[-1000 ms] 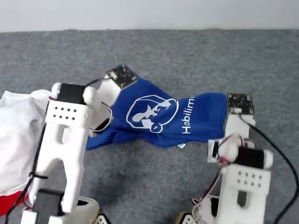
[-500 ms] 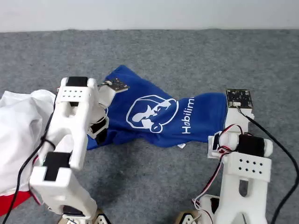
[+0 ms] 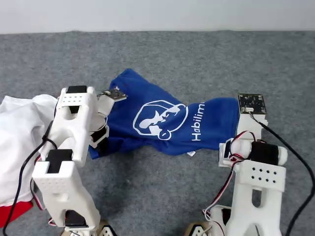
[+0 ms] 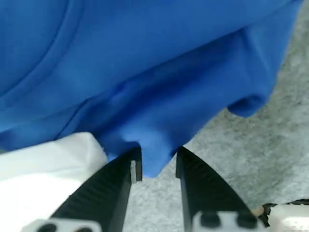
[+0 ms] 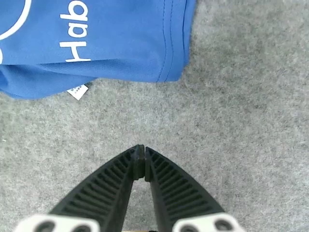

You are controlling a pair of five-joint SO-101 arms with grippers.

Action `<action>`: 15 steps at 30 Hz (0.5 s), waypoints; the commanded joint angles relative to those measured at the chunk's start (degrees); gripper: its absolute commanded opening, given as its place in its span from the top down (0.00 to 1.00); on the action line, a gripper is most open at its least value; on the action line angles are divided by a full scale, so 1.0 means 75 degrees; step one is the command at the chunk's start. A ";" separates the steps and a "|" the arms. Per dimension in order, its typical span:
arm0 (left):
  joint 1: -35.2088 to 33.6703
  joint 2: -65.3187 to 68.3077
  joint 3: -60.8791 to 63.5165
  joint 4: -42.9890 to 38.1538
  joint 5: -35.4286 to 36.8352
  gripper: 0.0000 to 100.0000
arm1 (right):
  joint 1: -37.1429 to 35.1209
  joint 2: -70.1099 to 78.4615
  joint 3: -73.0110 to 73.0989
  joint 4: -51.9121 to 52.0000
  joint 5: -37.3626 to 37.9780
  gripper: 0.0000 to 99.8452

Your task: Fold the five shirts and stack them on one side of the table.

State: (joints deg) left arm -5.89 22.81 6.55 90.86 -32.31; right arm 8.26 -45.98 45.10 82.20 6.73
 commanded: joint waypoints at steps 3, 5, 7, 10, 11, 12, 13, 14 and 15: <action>-0.0012 -0.0059 -0.0252 -0.0035 -0.0059 0.82 | 0.0076 0.0018 -0.0387 0.0041 0.0094 0.99; -0.0059 -0.0117 -0.0275 0.0035 -0.0059 0.80 | 0.0076 0.0018 -0.0387 0.0041 0.0094 0.99; -0.0070 -0.0117 -0.0393 0.0316 -0.0070 0.80 | 0.0076 0.0006 -0.0387 0.0041 0.0094 0.99; -0.0082 -0.0117 -0.0615 0.0785 -0.0070 0.79 | 0.0076 0.0006 -0.0387 0.0041 0.0094 0.99; -0.0117 -0.0117 -0.0697 0.0867 -0.0070 0.78 | 0.0076 0.0006 -0.0387 0.0041 0.0094 0.99; -0.0199 -0.0117 -0.0756 0.0891 -0.0070 0.78 | 0.0076 0.0006 -0.0387 0.0041 0.0094 0.99; -0.0281 -0.0117 -0.0826 0.0891 -0.0070 0.77 | 0.0076 0.0006 -0.0387 0.0041 0.0094 0.99; -0.0363 -0.0047 -0.0908 0.0891 -0.0082 0.77 | 0.0076 0.0018 -0.0387 0.0041 0.0094 0.99; -0.0410 -0.0012 -0.0932 0.0856 -0.0082 0.76 | 0.0076 0.0018 -0.0387 0.0041 0.0094 0.99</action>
State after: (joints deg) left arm -7.74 22.99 1.98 96.40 -32.48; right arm 8.26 -45.98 45.10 82.20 6.73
